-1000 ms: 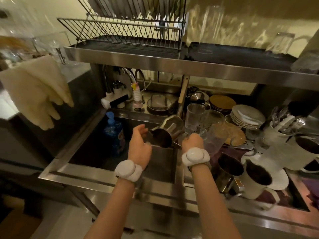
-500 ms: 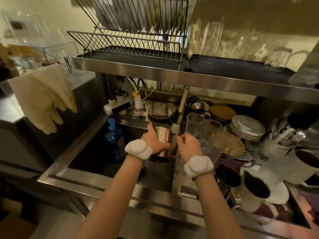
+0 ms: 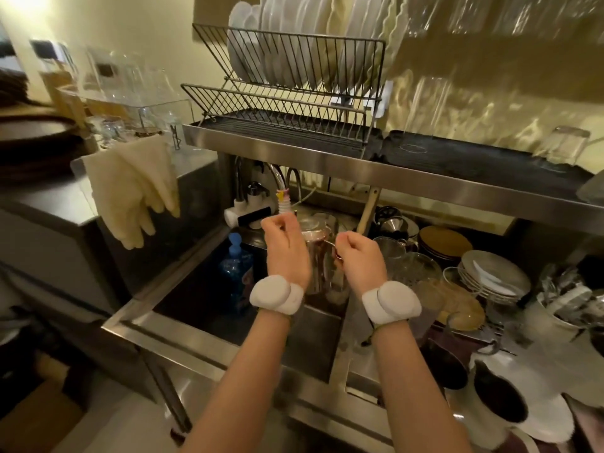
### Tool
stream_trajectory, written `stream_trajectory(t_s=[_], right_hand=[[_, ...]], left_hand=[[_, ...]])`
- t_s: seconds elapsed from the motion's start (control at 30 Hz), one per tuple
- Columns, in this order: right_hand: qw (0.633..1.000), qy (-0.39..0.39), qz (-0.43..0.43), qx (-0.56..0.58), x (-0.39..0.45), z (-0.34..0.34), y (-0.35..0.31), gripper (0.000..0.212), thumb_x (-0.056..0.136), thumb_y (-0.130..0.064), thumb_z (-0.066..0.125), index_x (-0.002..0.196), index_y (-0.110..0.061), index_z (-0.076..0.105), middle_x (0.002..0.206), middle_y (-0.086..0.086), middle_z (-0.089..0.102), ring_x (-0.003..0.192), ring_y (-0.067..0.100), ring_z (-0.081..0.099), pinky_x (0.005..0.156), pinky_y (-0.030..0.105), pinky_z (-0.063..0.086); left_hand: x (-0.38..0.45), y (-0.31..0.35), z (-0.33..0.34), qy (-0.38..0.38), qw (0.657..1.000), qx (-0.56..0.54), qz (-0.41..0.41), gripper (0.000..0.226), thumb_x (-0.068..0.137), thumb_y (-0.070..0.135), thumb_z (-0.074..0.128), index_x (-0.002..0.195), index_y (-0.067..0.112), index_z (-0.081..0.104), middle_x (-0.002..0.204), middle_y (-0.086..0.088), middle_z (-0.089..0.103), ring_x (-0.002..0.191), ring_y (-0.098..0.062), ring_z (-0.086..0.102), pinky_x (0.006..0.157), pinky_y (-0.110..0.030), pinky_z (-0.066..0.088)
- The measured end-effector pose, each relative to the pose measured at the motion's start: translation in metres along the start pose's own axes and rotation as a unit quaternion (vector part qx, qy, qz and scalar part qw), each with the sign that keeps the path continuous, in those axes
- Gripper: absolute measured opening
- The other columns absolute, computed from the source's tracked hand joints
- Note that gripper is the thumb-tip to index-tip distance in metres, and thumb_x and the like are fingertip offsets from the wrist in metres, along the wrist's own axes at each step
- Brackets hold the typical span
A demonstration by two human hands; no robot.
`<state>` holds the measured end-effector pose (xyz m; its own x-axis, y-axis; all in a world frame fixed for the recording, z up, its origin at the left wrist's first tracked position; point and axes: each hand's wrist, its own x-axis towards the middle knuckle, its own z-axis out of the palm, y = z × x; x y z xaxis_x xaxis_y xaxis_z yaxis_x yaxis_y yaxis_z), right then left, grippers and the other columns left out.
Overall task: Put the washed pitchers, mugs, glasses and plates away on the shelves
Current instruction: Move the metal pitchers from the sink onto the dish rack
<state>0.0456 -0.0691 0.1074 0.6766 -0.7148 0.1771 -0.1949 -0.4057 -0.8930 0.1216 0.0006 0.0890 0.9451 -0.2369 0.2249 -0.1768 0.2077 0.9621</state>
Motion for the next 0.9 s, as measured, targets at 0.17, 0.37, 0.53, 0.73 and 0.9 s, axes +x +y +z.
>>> stream_trajectory(t_s=[0.17, 0.37, 0.53, 0.73, 0.9], right_hand=[[0.998, -0.005, -0.047, 0.052, -0.007, 0.013, -0.027, 0.037, 0.098, -0.028, 0.038, 0.063, -0.024, 0.049, 0.062, 0.001, 0.05, 0.065, 0.022, 0.051, 0.068, 0.044, 0.046], [0.985, -0.006, -0.171, 0.008, 0.005, 0.032, -0.081, 0.033, 0.099, -0.03, 0.037, 0.075, -0.015, 0.054, 0.066, -0.004, 0.052, 0.062, 0.01, 0.049, 0.062, 0.032, 0.042], [0.969, 0.023, -0.247, -0.008, 0.037, 0.063, -0.138, 0.038, 0.098, -0.031, 0.04, 0.061, -0.022, 0.042, 0.056, -0.008, 0.044, 0.051, 0.005, 0.04, 0.052, 0.02, 0.034], [0.954, 0.044, -0.296, -0.026, 0.084, 0.099, -0.217, 0.033, 0.098, -0.026, 0.042, 0.065, -0.023, 0.046, 0.061, -0.004, 0.049, 0.058, 0.015, 0.052, 0.056, 0.03, 0.046], [0.944, 0.067, -0.315, -0.07, 0.121, 0.115, -0.266, 0.026, 0.099, -0.024, 0.04, 0.082, -0.012, 0.054, 0.07, 0.003, 0.054, 0.07, 0.022, 0.058, 0.073, 0.047, 0.054]], left_hand=[[0.016, 0.035, -0.011, 0.029, 0.987, 0.123, 0.105, 0.012, 0.096, 0.033, 0.039, 0.107, 0.031, 0.035, 0.095, 0.01, 0.049, 0.085, -0.008, 0.055, 0.066, -0.018, 0.044], [0.047, 0.079, -0.038, 0.082, 0.973, 0.109, 0.186, 0.024, 0.098, 0.022, 0.032, 0.121, 0.018, 0.037, 0.112, -0.008, 0.056, 0.094, -0.016, 0.058, 0.073, -0.019, 0.045], [0.094, 0.116, -0.065, 0.095, 0.959, 0.042, 0.265, 0.023, 0.099, 0.02, 0.028, 0.121, 0.017, 0.035, 0.118, -0.009, 0.052, 0.1, -0.019, 0.057, 0.079, -0.02, 0.051], [0.181, 0.157, -0.101, 0.066, 0.937, -0.005, 0.343, 0.033, 0.094, 0.015, 0.031, 0.126, 0.011, 0.033, 0.12, -0.011, 0.049, 0.102, -0.022, 0.056, 0.075, -0.011, 0.048], [0.238, 0.183, -0.111, -0.007, 0.931, -0.056, 0.361, 0.034, 0.094, 0.013, 0.034, 0.127, 0.005, 0.035, 0.119, -0.007, 0.048, 0.106, -0.017, 0.053, 0.085, -0.017, 0.049]])
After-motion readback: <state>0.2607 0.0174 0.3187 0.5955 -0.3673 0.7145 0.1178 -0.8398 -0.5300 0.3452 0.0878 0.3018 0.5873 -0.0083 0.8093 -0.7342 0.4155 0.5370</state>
